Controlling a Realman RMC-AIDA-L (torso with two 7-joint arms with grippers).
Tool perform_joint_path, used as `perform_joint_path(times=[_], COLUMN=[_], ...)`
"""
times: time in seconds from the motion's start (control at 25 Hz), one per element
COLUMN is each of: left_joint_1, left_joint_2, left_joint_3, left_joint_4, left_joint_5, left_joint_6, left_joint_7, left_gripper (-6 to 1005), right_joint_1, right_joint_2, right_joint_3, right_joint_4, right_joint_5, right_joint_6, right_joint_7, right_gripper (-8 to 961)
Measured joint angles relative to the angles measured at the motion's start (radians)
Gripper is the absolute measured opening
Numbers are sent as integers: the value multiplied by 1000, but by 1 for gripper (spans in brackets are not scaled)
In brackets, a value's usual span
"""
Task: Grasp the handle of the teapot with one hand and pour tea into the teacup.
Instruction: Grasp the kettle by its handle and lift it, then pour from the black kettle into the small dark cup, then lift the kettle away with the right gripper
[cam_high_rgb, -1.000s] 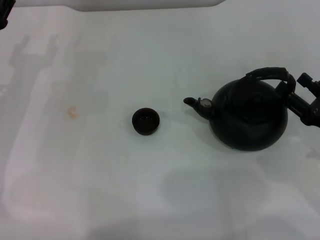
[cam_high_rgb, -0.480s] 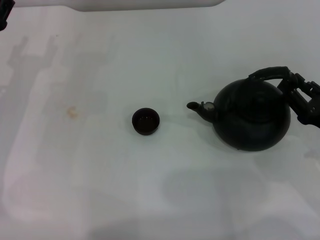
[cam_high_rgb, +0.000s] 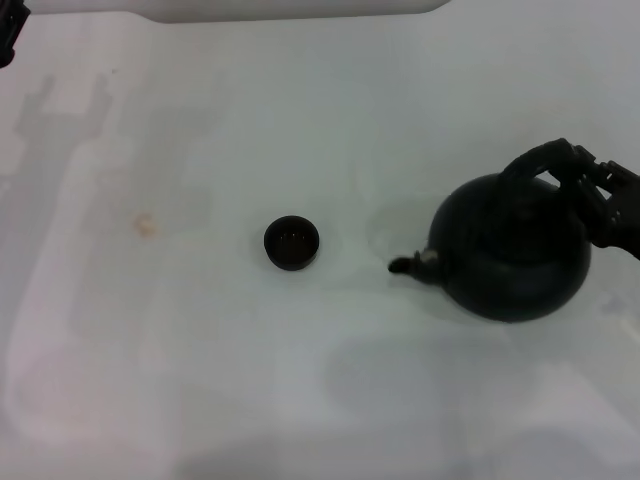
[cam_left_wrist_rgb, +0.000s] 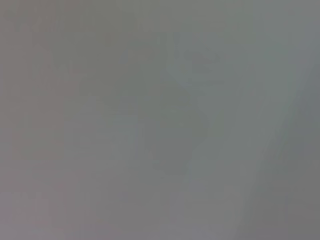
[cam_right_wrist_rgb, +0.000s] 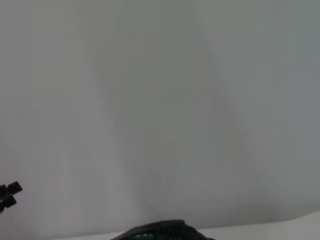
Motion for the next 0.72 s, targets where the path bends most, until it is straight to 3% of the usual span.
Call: perform_joint_path(times=[0.24, 0.44, 0.72], left_joint_1=[2, -2, -6], left_joint_2=[0, -1, -2], left_joint_3=[0, 2, 3], left_joint_4=[-2, -9, -16], left_joint_5=[0, 8, 8], left_joint_6=[1, 2, 2], left_joint_7=[-4, -19, -22], left_gripper=[758, 758, 758], right_joint_1=[5, 61, 155], right_joint_2=[1, 3, 4], right_joint_3=[15, 28, 18], right_joint_4=[-38, -66, -167], right_joint_5=[4, 7, 1], right_joint_6=[-25, -11, 136], right_joint_7=[-7, -54, -162], right_gripper=[213, 211, 204])
